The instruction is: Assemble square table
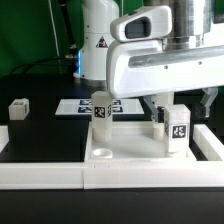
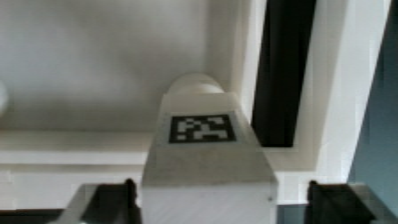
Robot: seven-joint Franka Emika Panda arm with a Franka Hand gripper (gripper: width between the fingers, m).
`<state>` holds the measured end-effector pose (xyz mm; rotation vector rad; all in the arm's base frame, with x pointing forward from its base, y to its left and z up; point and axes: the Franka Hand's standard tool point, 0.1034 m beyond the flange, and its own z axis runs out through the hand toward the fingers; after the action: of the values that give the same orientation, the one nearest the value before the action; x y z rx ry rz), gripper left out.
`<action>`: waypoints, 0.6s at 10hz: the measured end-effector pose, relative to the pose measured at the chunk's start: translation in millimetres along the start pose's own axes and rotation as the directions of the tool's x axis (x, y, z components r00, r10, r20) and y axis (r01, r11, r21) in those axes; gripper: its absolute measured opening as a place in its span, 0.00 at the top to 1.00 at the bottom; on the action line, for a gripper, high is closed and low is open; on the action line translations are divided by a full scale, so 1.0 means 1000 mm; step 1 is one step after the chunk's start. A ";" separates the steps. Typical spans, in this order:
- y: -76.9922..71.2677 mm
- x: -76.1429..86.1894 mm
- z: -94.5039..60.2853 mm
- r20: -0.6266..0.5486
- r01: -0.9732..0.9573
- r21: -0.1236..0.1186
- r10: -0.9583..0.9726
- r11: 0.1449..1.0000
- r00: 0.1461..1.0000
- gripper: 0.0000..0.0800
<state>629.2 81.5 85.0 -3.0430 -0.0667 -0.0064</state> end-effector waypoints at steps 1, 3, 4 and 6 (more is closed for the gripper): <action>0.000 0.000 0.000 0.000 -0.009 0.001 0.009 1.000 1.000 0.48; 0.000 0.000 0.000 0.000 -0.020 0.002 0.020 1.000 1.000 0.64; 0.000 0.002 0.001 -0.025 -0.098 0.004 0.098 0.995 0.995 0.64; -0.003 0.006 0.003 -0.110 -0.374 0.040 0.376 0.927 0.920 0.64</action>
Offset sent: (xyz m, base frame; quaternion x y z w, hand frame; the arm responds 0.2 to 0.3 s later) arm 0.0000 0.0000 0.0000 0.0000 0.0000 0.0000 1.0000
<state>635.1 85.1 82.8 -2.9746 0.5222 -0.1532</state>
